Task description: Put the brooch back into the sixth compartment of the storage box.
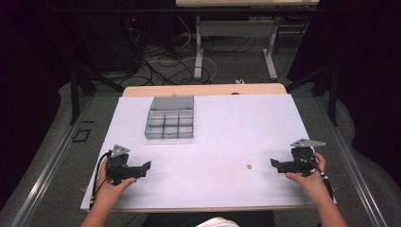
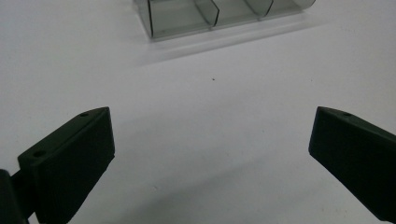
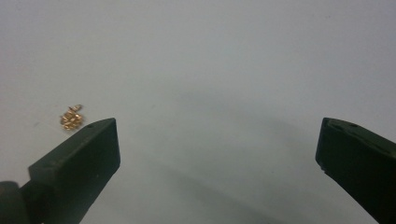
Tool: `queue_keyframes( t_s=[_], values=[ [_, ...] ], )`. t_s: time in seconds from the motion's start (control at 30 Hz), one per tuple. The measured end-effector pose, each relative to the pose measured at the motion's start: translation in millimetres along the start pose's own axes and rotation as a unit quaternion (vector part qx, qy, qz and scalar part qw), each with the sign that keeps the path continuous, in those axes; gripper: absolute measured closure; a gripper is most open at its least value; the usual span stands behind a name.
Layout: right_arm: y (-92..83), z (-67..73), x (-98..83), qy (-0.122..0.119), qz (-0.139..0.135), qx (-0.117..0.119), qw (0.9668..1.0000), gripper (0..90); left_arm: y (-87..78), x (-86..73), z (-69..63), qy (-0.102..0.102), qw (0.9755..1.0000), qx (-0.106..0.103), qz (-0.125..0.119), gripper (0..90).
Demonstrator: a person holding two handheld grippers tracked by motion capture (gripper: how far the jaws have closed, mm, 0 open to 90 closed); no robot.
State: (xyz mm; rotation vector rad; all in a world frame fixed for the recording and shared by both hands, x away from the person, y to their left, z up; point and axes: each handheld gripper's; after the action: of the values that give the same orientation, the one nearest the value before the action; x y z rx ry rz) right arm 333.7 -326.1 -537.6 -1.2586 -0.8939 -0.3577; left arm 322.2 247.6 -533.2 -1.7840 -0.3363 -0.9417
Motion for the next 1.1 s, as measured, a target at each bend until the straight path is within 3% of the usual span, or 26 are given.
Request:
queue_keyframes(
  t_s=[0.13, 0.23, 0.37, 0.57, 0.83, 0.97, 1.1],
  values=[
    [-4.6, 16.2, 8.4, -0.009, -0.006, 0.003, 0.9999, 0.0, -3.3, -0.8, 0.9, -0.007, 0.9999, 0.006, -0.014, 0.1],
    [-7.5, 24.1, 12.7, -0.019, -0.011, 0.002, 0.9998, 0.0, -5.7, -0.6, 1.7, -0.005, 0.9999, 0.005, -0.011, 0.2],
    [-8.0, 30.5, 15.5, -0.014, -0.013, 0.011, 0.9998, 0.0, -6.5, -0.1, 1.2, -0.005, 0.9998, 0.007, -0.015, 0.2],
    [-4.8, 43.7, 18.3, -0.015, 0.006, 0.019, 0.9997, 0.0, -8.5, -1.2, -0.7, -0.007, 0.9997, 0.004, -0.023, 0.2],
    [-4.4, 50.4, 21.7, -0.030, -0.006, 0.020, 0.9993, 0.0, -10.0, -2.9, -1.4, -0.010, 0.9997, -0.001, -0.023, 0.2],
    [-2.6, 52.9, 23.1, -0.027, 0.001, 0.024, 0.9993, 0.0, -10.5, -3.3, -2.9, -0.006, 0.9997, -0.001, -0.022, 0.2],
    [-1.4, 56.5, 25.2, -0.042, 0.011, 0.024, 0.9987, 0.0, -10.8, -3.6, -3.6, -0.004, 0.9997, -0.002, -0.023, 0.2]
  ],
)
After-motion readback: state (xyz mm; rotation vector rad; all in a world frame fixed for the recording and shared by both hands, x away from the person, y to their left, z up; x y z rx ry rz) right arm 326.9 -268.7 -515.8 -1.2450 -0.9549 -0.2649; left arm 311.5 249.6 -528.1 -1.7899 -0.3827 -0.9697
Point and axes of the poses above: each handheld gripper's, and its own axes: y roughly forward along the jaws, x roughly out of its top, z roughly to its left, and after that the axes turned 3 degrees about -x, right-handed
